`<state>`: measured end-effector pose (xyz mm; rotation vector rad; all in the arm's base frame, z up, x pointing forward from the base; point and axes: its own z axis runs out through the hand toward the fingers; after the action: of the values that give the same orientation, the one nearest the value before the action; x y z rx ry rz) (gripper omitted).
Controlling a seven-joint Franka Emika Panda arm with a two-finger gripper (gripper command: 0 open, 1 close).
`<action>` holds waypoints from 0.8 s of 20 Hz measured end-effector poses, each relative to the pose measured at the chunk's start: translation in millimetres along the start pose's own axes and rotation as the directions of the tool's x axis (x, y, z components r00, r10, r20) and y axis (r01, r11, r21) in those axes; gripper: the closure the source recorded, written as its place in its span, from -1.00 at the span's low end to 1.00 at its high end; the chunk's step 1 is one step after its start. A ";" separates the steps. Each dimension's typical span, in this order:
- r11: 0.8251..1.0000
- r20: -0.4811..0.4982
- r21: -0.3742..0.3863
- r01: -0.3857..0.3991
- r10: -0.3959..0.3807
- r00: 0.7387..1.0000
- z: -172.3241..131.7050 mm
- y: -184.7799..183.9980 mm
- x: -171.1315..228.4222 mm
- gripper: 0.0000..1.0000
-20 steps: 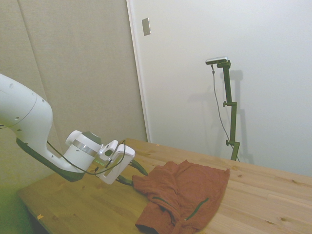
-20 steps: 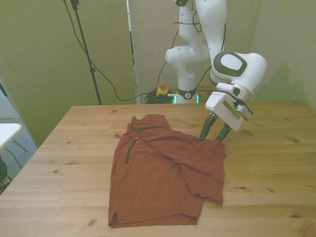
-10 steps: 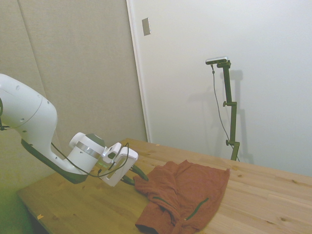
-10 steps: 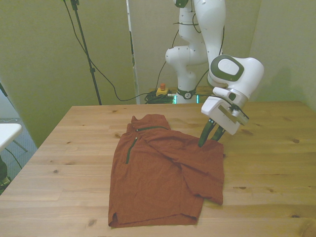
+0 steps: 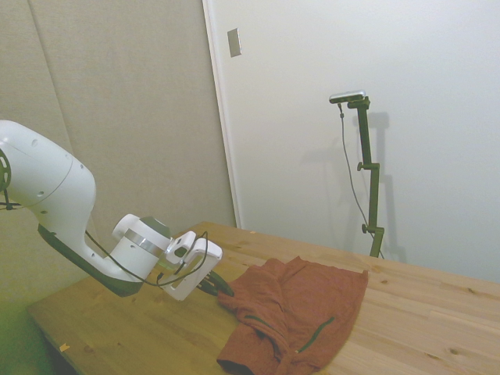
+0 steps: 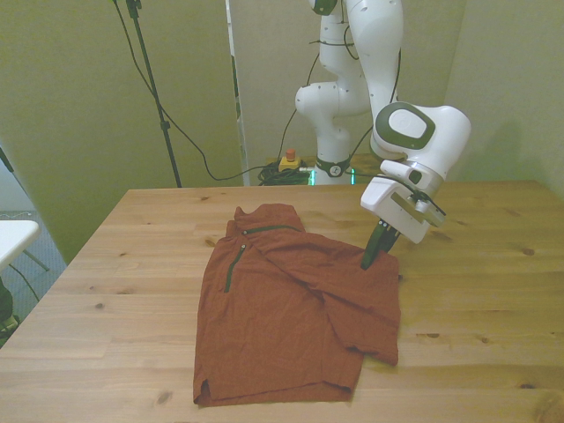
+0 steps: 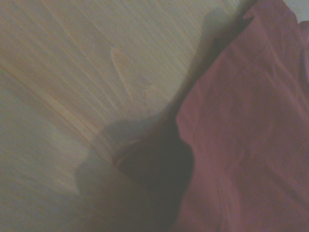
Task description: Fold the shorts
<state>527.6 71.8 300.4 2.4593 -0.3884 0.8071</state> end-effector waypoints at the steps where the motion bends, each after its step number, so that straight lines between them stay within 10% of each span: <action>1: 1.000 -0.003 0.001 -0.008 0.008 1.000 -0.6 0.2 1.9 1.00; 16: 0.937 -0.056 0.032 -0.349 0.350 0.935 6.8 152.7 135.1 1.00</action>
<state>573.1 -72.2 437.5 2.4113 -0.8157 1.0305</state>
